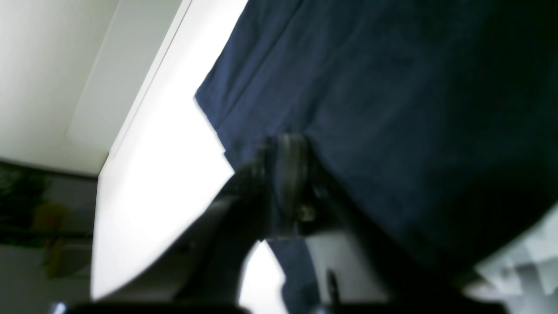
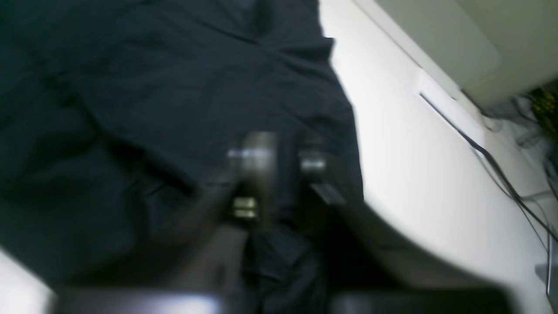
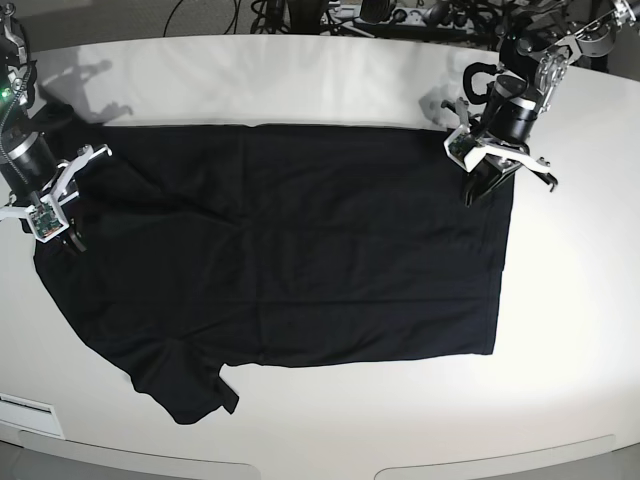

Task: Fold the T-shirt properly
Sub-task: 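Release the shirt and regrasp its collar-side edge with both grippers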

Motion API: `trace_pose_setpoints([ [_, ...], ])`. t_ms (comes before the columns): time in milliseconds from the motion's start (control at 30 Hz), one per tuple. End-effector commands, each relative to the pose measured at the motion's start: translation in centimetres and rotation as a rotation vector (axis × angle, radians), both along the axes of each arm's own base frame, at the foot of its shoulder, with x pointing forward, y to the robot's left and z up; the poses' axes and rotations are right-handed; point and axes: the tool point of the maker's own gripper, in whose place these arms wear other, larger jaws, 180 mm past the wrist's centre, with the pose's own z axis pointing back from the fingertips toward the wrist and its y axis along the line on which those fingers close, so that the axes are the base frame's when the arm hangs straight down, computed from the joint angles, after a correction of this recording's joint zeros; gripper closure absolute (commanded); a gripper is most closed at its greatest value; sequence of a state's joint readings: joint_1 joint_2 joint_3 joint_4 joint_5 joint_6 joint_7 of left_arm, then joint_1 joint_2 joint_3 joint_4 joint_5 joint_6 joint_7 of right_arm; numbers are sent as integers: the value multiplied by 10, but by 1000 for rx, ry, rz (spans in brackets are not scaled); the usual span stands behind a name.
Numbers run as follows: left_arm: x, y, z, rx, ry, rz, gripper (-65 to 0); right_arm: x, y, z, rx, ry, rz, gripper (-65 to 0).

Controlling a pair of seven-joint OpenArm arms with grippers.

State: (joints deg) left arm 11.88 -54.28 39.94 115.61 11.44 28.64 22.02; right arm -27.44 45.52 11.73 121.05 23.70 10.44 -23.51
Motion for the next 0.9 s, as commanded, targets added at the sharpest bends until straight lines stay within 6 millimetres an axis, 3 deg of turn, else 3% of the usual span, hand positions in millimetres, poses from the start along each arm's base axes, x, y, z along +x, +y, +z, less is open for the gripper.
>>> trace_pose_setpoints([
  [0,7,1,17,8,-75,-14,0,7,-5,15,-19,-60,-13,0],
  [133,8,-3,24,33,-119,-45,0,7,-6,14,-50,-57,-9,0],
  [300,19,-14,25,-44,-88,-57,0,-9,6,-14,33,103,15,0],
  [400,33,-21,16,-111,-11,-54,0,-14,-3,-39,71,174,-29,0],
  [533,46,-33,-17,-183,174,-98,0,-17,-14,-81,131,319,-76,0],
  [633,33,-45,-54,-225,352,-144,0,-27,-17,-122,119,479,-81,0],
  [767,13,-41,-103,-163,543,-104,0,-55,-16,-181,93,706,-63,0],
  [867,1,-38,-114,-114,617,-107,0,-66,-19,-194,67,763,-77,0],
])
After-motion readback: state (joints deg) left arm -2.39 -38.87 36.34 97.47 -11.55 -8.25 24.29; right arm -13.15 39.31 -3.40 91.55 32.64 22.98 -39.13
